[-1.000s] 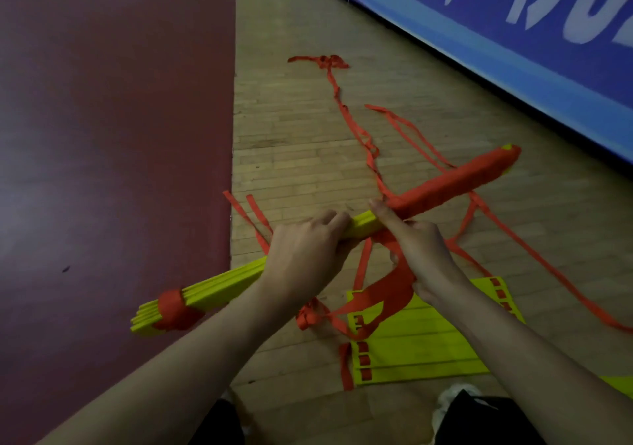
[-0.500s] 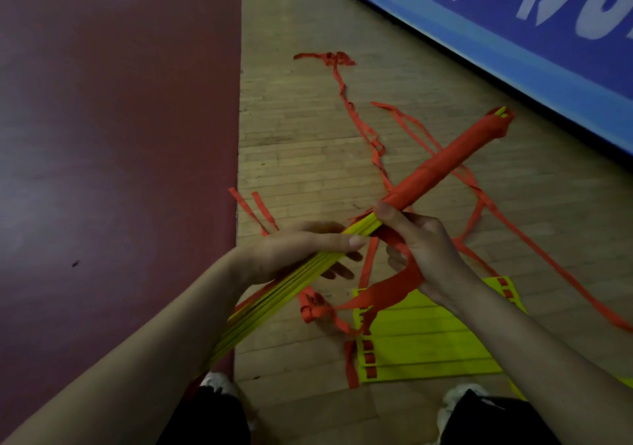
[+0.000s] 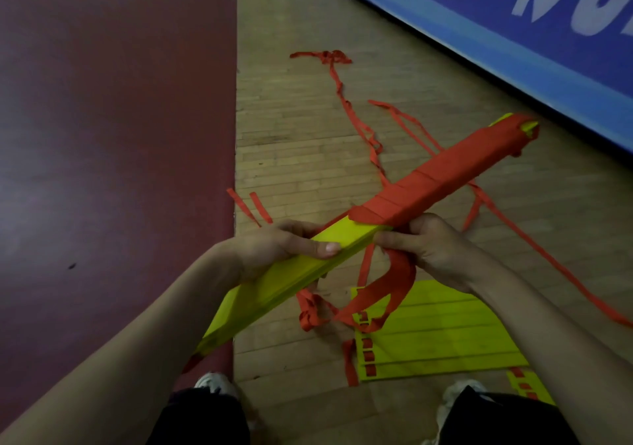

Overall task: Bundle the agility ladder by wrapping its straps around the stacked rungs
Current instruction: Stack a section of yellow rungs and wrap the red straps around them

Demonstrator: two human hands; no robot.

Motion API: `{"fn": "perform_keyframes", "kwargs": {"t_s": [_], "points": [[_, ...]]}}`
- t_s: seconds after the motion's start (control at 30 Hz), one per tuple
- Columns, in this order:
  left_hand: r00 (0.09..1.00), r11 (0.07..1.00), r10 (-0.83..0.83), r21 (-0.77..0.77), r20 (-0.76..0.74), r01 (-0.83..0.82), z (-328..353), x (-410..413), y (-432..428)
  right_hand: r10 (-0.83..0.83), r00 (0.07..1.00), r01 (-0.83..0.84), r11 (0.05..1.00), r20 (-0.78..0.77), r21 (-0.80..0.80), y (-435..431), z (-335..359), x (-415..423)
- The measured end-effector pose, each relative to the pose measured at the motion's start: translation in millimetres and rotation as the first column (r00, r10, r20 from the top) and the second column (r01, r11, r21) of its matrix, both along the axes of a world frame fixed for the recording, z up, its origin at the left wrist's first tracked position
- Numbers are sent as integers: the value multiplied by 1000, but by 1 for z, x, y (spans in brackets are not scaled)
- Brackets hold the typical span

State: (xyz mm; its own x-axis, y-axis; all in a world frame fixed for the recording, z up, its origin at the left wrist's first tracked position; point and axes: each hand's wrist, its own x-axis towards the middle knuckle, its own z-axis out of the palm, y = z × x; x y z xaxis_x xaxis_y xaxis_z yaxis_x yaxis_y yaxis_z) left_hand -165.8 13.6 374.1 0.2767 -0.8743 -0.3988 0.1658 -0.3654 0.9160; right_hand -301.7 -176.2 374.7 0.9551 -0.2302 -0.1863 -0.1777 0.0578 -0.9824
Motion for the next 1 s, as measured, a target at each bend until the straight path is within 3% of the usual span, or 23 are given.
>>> {"fn": "perform_keyframes", "kwargs": {"t_s": [0.13, 0.3, 0.43, 0.57, 0.7, 0.8, 0.9, 0.97, 1.0], "points": [[1000, 1000, 22, -16, 22, -22, 4, 1, 0, 1, 998, -6, 997, -58, -73, -2, -1, -1], [997, 995, 67, -76, 28, -65, 9, 4, 2, 9, 999, -10, 999, -50, -30, 1, 2, -3], [984, 982, 175, -74, 45, -171, 12, 4, 2, -106, 993, 104, 994, -51, -33, 4, 0, -1], [968, 970, 238, -72, 76, -233, 11, 4, 0, -211, 977, 205, 963, -17, -173, 3, -5, 4], [928, 960, 276, -29, 250, -278, 11, -6, -7, -227, 973, 228, 890, 51, -395, 6, -13, 9], [834, 940, 306, -8, 460, -340, 0, -20, -18, -228, 969, 245, 839, 94, -485, 12, -14, 11], [700, 932, 312, -66, 643, -355, -13, -29, -26, -330, 941, 325, 823, 74, -466, 14, -12, 13], [523, 936, 260, -79, 812, -343, -15, -33, -29, -405, 913, 380, 814, 40, -439, 15, -10, 16], [391, 942, 188, -52, 901, -332, -15, -36, -30, -428, 903, 394, 811, 19, -432, 16, -9, 17]]}}
